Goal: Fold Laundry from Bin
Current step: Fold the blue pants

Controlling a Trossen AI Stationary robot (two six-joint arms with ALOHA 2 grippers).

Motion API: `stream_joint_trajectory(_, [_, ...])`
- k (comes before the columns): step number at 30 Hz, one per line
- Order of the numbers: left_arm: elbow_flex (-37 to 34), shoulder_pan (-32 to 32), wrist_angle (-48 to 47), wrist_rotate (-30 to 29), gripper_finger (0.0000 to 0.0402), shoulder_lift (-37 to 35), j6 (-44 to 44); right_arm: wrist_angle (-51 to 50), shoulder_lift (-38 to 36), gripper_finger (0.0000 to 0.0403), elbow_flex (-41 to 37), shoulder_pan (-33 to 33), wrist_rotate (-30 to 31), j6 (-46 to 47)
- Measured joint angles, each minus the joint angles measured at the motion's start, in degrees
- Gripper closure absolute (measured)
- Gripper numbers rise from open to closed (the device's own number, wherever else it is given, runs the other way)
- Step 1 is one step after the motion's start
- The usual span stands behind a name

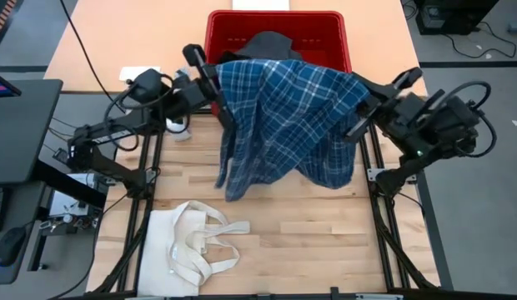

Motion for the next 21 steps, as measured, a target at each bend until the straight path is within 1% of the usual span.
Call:
stream_joint_trajectory(3, [-0.02,1.35,0.74,-0.03,0.0286,0.23,2.82,-7.22,-1.17,0.0394,0.00,-3.53,-3.46,7.23])
stream_joint_trajectory(7, [-0.04,1.18,4.45,0.15,0.0286,-0.21,4.03,-18.13,-3.26,0.0394,0.00,-8.16,-11.66,18.04])
stream_joint_trajectory(9, [-0.09,0.38,6.04,2.26,0.0286,-0.76,3.09,-22.85,-4.48,0.0395,0.00,-10.09,-16.44,22.64])
stream_joint_trajectory(11, [-0.08,-0.52,5.70,4.81,0.0286,-1.80,1.70,-25.65,-5.65,0.0395,0.00,-11.87,-19.07,26.53])
stream_joint_trajectory(14, [0.09,-1.76,4.32,6.29,0.0286,-2.04,-0.95,-26.12,-7.07,0.0395,0.00,-14.39,-18.35,29.45])
stream_joint_trajectory(16, [0.07,-1.87,-0.04,6.35,0.0286,-2.16,-4.68,-25.80,-7.52,0.0395,0.02,-15.43,-16.29,29.87])
stream_joint_trajectory(18, [0.01,-1.81,-5.53,6.99,0.0286,-2.12,-7.37,-26.42,-7.61,0.0394,0.04,-15.84,-16.04,31.72])
stream_joint_trajectory(21, [-0.04,-1.50,-11.86,9.74,0.0286,-2.02,-6.13,-28.32,-6.95,0.0385,0.07,-15.84,-17.47,32.88])
